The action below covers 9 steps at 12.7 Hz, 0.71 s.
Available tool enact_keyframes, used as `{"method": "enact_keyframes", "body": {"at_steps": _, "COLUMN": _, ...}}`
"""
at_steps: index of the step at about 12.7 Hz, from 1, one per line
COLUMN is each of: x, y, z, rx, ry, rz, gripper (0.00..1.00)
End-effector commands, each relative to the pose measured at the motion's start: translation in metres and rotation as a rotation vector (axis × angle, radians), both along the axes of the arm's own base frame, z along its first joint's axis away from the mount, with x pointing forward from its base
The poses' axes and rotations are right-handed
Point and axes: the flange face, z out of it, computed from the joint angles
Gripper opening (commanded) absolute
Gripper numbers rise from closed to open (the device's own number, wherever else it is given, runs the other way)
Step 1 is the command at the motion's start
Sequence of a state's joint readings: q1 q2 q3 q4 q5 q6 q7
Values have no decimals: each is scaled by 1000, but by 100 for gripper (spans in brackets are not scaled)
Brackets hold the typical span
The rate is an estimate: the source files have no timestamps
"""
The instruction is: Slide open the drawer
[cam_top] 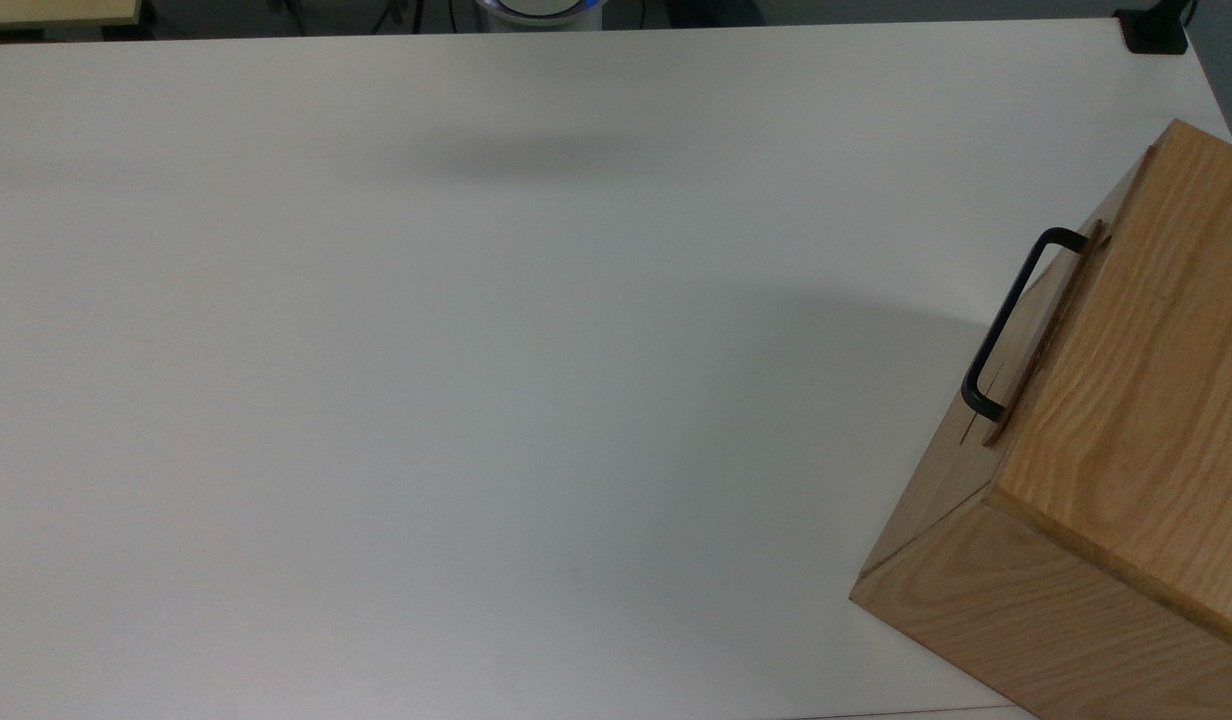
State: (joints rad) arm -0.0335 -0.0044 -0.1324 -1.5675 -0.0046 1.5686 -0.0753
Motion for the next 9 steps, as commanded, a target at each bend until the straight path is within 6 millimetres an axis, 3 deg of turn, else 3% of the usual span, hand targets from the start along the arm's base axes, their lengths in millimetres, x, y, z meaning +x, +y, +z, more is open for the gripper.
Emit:
{"method": "enact_keyframes", "body": {"at_steps": 1, "x": 7, "y": 10, "z": -7, "rx": 12, "ry": 25, "rz": 46, "gripper": 100}}
{"method": "enact_keyframes", "body": {"at_steps": 9, "x": 9, "y": 19, "z": -9, "rx": 3, "ry": 30, "rz": 60, "gripper": 100}}
